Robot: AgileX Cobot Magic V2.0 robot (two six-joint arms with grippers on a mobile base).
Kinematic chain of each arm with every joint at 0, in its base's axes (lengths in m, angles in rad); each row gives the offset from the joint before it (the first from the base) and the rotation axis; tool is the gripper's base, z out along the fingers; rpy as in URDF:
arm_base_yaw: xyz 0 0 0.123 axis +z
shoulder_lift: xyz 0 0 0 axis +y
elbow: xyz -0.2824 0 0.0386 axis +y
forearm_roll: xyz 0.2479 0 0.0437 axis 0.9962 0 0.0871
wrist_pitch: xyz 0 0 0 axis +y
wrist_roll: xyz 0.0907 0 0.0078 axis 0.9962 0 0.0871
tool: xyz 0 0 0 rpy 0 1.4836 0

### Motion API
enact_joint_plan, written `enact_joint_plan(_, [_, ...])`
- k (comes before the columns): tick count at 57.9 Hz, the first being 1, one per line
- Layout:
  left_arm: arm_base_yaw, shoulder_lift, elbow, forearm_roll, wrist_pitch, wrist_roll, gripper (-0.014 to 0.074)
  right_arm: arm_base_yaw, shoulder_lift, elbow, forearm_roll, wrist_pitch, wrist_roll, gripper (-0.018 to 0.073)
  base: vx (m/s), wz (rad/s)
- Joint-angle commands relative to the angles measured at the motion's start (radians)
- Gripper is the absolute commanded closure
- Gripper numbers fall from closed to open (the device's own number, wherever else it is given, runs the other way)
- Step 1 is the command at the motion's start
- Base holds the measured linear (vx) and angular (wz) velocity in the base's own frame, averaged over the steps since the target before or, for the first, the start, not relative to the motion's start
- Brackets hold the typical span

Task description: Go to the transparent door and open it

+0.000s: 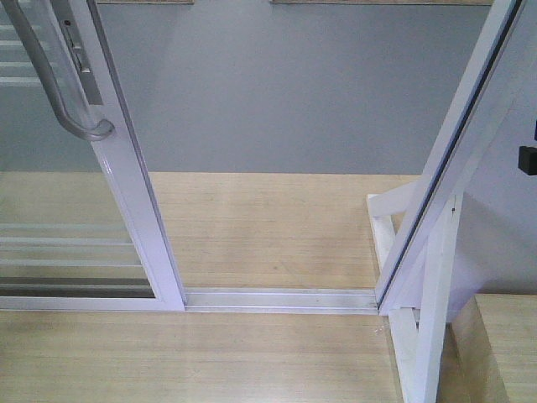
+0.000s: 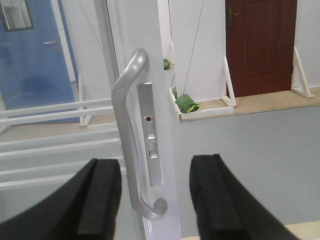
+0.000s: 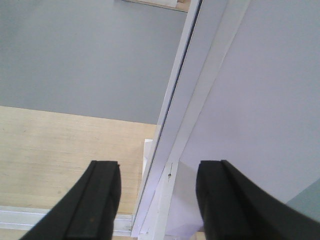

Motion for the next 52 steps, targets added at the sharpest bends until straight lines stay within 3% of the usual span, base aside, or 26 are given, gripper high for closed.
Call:
enact_joint_plan(1, [-0.003,-0.008,-0.029,-0.009,-0.084,-0.003,0.0156,-0.005,-0.013,-0.03,-0.008,-0.066,-0.004,0.0143,0.0,0.0])
enact_joint_plan(7, [-0.002,-0.045,-0.013,-0.007,-0.082,-0.002,0.0169,-0.005,-0.013,-0.03,-0.008,-0.066,-0.004,0.0143,0.0,0.0])
enact_joint_plan(12, [-0.001,-0.116,0.023,0.022,-0.062,-0.012,0.0229,-0.005,-0.013,-0.03,-0.008,-0.064,-0.004,0.0143,0.0,0.0])
enact_joint_plan(17, [-0.001,-0.214,0.081,0.101,-0.063,-0.067,0.0355,-0.005,-0.013,-0.03,-0.008,-0.065,-0.004,0.0143,0.0,0.0])
enact_joint_plan(26, [-0.001,-0.385,0.212,0.148,-0.062,-0.109,0.0606,-0.005,-0.013,-0.03,-0.008,-0.065,-0.004,0.0143,0.0,0.0])
enact_joint_plan(33, [-0.001,-0.5,0.318,0.144,-0.062,-0.109,0.0604,-0.005,-0.013,-0.03,-0.008,-0.065,-0.004,0.0143,0.0,0.0])
enact_joint_plan(41, [-0.001,-0.625,0.422,0.066,-0.04,-0.11,0.0603,-0.005,-0.013,-0.03,-0.008,-0.068,-0.004,0.0143,0.0,0.0])
enact_joint_plan(52, [-0.005,-0.621,0.529,0.044,-0.048,-0.109,0.0602,-0.005,-0.015,-0.03,-0.008,-0.064,-0.004,0.0143,0.0,0.0])
